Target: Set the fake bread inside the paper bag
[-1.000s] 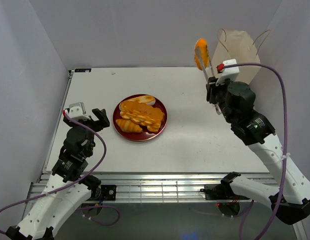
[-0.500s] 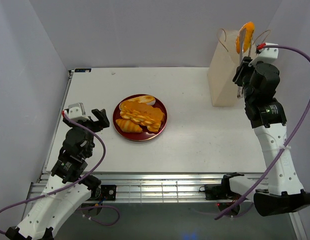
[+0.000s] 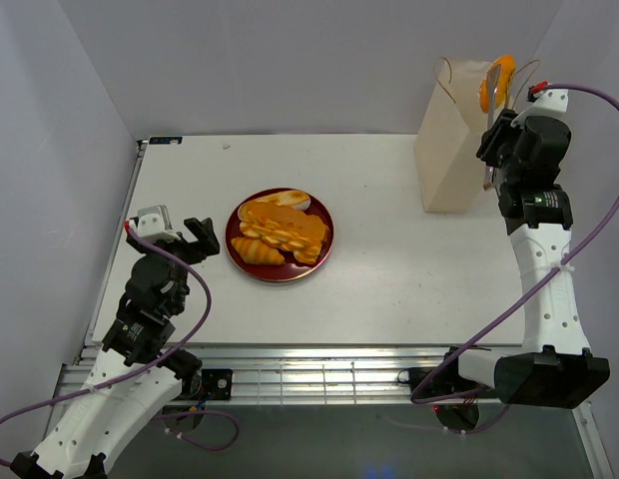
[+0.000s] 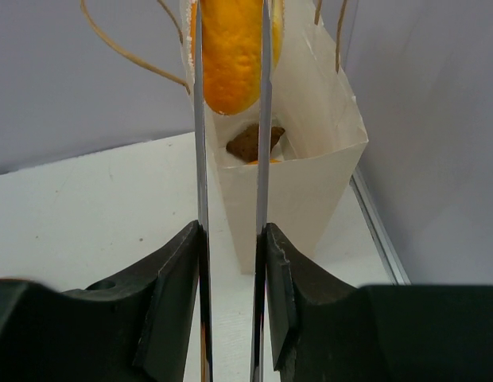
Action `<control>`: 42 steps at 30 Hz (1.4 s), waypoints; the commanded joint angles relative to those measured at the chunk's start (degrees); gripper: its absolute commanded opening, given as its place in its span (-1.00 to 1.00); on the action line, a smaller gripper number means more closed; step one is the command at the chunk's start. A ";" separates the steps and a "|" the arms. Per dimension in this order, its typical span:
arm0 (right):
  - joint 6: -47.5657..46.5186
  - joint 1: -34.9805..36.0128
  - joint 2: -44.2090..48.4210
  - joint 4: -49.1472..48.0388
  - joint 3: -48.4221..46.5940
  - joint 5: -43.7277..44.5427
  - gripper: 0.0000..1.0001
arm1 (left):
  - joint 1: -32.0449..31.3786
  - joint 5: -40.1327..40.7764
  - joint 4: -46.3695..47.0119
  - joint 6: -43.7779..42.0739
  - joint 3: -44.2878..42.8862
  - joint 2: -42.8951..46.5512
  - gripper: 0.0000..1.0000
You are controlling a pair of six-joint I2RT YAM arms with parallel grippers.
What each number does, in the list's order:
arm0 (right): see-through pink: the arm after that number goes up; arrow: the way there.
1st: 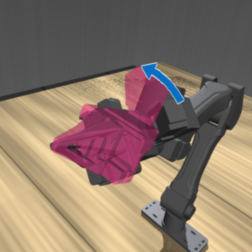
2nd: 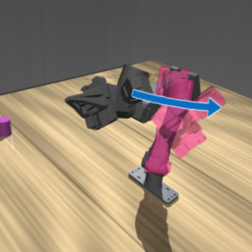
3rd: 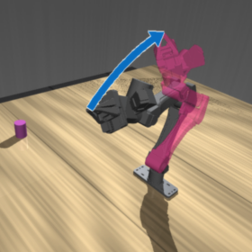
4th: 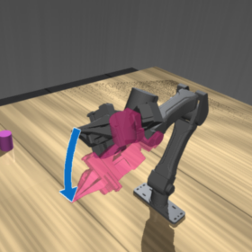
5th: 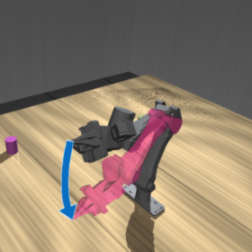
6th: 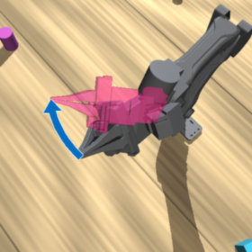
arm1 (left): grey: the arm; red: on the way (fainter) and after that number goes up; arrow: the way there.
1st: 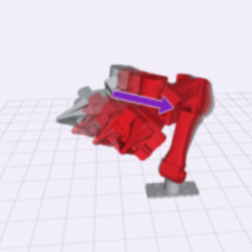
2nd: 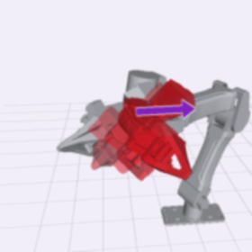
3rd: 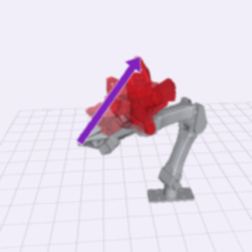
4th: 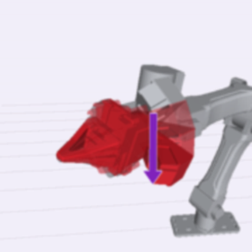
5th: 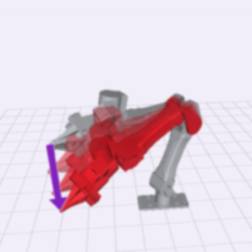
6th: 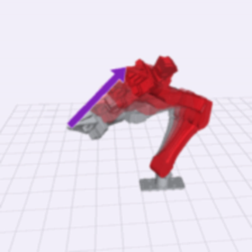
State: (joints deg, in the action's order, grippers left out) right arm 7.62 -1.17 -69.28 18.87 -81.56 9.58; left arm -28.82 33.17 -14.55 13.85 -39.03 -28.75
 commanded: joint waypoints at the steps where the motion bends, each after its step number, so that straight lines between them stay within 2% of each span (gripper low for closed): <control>1: 1.00 -1.29 -0.07 -6.74 1.83 -1.85 -0.30 | -0.36 -0.82 0.57 0.13 0.18 0.37 0.96; 8: 1.61 -3.40 -0.59 -9.64 5.71 -4.83 -0.30 | -0.45 -1.00 0.57 0.13 0.18 0.28 0.96; 18: 1.70 -4.19 -2.09 -10.61 6.50 -5.89 -0.28 | -0.62 -0.82 0.66 0.04 0.27 0.37 0.96; 31: 2.23 -4.37 -1.48 -10.35 7.03 -6.34 0.14 | -0.89 -0.74 0.57 -0.05 0.35 0.28 0.96; 42: 2.31 -4.54 -0.51 -9.56 4.83 -8.96 0.14 | -0.98 -0.47 0.83 -0.14 0.44 0.36 0.96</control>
State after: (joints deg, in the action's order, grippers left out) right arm 9.32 -5.30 -71.66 12.25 -74.17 2.22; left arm -29.47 32.97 -14.55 13.82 -39.03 -28.75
